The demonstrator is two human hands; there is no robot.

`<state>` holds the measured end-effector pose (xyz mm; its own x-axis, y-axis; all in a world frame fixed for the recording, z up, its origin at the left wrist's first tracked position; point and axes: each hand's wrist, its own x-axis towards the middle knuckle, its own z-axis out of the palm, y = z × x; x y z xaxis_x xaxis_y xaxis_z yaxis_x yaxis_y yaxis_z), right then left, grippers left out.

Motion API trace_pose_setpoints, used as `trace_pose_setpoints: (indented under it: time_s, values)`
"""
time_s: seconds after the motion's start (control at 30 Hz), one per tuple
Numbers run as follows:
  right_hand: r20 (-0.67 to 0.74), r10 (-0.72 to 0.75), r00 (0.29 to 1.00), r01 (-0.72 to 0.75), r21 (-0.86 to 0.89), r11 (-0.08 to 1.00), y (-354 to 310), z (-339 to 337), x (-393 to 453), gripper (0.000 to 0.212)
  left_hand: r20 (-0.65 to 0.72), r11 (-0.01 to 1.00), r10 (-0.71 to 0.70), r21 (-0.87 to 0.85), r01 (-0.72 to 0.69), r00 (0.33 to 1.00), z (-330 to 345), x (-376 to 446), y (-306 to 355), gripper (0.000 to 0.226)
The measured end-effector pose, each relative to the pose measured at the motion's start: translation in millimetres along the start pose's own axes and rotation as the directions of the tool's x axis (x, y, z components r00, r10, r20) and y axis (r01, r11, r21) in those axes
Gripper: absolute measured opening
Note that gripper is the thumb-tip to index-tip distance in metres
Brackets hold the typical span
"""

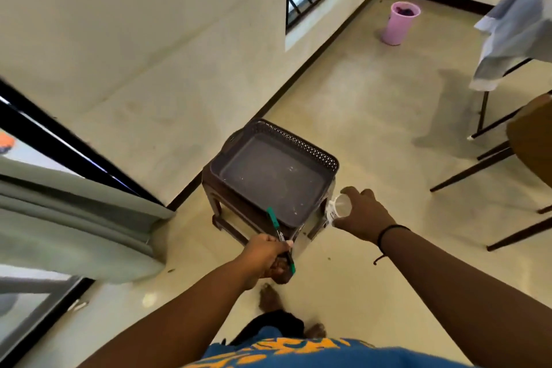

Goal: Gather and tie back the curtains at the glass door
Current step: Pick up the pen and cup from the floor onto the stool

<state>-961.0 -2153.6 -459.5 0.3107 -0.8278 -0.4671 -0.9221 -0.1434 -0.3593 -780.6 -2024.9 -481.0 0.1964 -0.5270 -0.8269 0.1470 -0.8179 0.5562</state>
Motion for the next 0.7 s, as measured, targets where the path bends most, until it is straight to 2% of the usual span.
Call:
trace_pose_setpoints:
  time_s: [0.2,0.37,0.5,0.7]
  values:
    - [0.05,-0.077,0.996,0.081,-0.1,0.992,0,-19,28,0.065,-0.061,0.992,-0.002,-0.13,-0.006,0.998,9,31,25,0.03]
    - [0.056,-0.114,0.992,0.12,-0.135,0.983,-14,-30,71,0.056,-0.016,0.983,0.017,-0.181,-0.019,1.0,4,51,49,0.03]
    - [0.074,-0.154,0.985,0.165,-0.173,0.971,-27,-33,107,0.056,-0.032,0.974,0.006,-0.228,-0.013,0.999,-8,63,60,0.029]
    - [0.149,-0.208,0.967,0.242,-0.262,0.934,-28,-30,145,0.056,-0.057,0.978,-0.036,-0.207,0.023,0.998,-7,81,73,0.033]
